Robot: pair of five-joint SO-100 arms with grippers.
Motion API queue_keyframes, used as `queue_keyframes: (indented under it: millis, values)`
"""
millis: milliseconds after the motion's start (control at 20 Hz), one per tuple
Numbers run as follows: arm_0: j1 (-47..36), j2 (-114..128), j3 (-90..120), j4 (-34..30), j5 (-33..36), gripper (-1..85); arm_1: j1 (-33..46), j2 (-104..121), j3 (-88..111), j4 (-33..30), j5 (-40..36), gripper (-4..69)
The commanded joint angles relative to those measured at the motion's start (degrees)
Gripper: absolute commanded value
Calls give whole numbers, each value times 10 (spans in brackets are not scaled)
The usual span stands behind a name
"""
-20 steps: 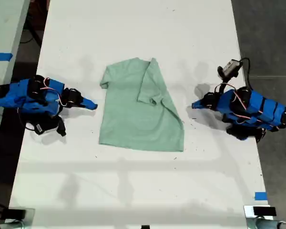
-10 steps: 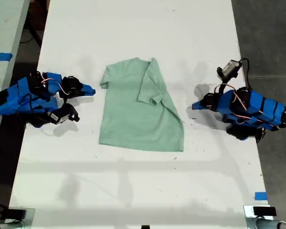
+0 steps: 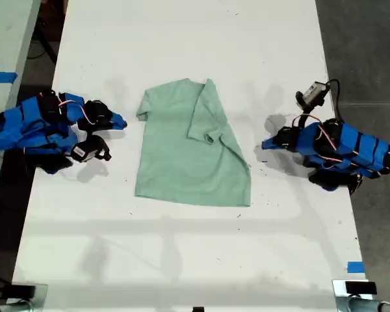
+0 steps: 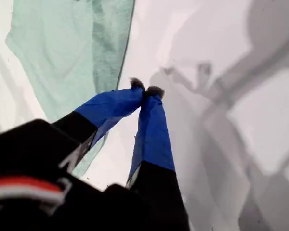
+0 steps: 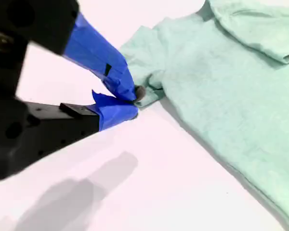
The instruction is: Fold t shirt
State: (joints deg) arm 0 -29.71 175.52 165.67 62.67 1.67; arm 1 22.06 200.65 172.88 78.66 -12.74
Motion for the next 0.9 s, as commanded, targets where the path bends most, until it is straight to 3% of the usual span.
queue_keyframes:
  millis: [0,250,450,650,850]
  values:
    - [-45,-238,-207,4,57,48,0,2,42,-3,0,20]
    - [-116,-558,-439,-7,218,225,-3,2,42,-3,-3,29]
    - [-204,-644,-470,-47,330,235,-3,2,42,-3,-7,37]
    - [-236,-787,-528,-62,362,231,-4,2,42,-3,-9,39]
    - [-202,-815,-538,-71,340,223,-4,2,42,-3,-11,40]
